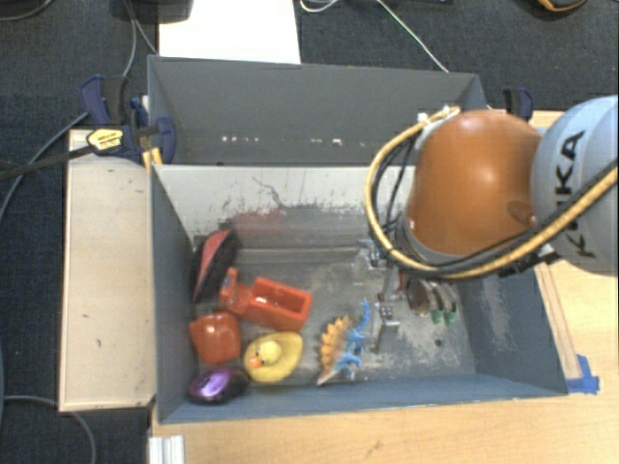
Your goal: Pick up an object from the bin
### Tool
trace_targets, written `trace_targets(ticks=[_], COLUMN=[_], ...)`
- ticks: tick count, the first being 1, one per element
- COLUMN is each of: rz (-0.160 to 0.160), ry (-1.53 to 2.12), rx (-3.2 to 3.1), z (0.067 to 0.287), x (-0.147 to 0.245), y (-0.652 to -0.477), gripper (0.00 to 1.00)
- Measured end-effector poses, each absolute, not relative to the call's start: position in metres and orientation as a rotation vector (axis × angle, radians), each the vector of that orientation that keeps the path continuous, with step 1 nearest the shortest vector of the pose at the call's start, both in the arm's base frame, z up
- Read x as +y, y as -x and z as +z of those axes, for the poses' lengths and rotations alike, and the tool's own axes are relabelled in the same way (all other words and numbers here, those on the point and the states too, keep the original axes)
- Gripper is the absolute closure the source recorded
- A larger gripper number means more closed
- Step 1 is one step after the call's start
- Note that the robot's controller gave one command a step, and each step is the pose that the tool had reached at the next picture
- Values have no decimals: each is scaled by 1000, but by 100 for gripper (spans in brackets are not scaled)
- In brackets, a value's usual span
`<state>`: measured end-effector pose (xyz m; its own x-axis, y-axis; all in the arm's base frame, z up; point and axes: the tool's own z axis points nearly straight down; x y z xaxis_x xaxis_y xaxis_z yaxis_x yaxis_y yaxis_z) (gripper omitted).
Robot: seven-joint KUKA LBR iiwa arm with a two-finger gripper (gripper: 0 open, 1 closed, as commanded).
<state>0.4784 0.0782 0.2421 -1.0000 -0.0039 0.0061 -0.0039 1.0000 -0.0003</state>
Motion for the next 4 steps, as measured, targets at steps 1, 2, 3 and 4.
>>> trace_targets(ticks=[1,2,3,4], rz=[-1,-1,-1,-2], ry=[3,-495,-896,-1153], rx=[-3145,-3103,-3017,-2924], z=[246,144,151,117], x=[78,69,70,65], y=[-480,-484,-492,-485], gripper=[0,0,0,0])
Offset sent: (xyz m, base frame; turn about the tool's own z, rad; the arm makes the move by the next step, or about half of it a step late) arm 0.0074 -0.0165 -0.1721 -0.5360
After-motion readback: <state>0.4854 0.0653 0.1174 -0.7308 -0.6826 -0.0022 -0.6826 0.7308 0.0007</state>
